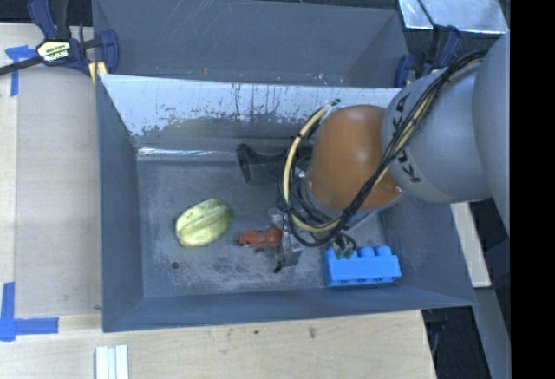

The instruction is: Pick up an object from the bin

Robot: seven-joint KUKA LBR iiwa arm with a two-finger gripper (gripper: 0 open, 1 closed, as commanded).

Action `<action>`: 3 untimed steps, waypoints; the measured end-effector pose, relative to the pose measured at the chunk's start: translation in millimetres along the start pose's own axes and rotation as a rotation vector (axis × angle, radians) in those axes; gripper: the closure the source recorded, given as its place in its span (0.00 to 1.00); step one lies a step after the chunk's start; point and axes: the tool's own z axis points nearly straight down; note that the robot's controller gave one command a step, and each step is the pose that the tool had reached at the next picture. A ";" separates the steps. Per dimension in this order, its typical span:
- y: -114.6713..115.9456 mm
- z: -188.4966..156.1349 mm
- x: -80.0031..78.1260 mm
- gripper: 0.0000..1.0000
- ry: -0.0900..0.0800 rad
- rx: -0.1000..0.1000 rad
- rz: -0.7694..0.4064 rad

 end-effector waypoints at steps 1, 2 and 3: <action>-1.0 -7.7 -0.2 1.00 -0.002 0.001 0.000; -1.0 -11.5 -1.1 1.00 -0.005 0.001 0.001; -0.7 -18.2 0.7 1.00 0.003 0.000 0.001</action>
Offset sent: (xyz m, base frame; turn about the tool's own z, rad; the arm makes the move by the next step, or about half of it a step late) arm 0.0000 0.0000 0.0177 0.0000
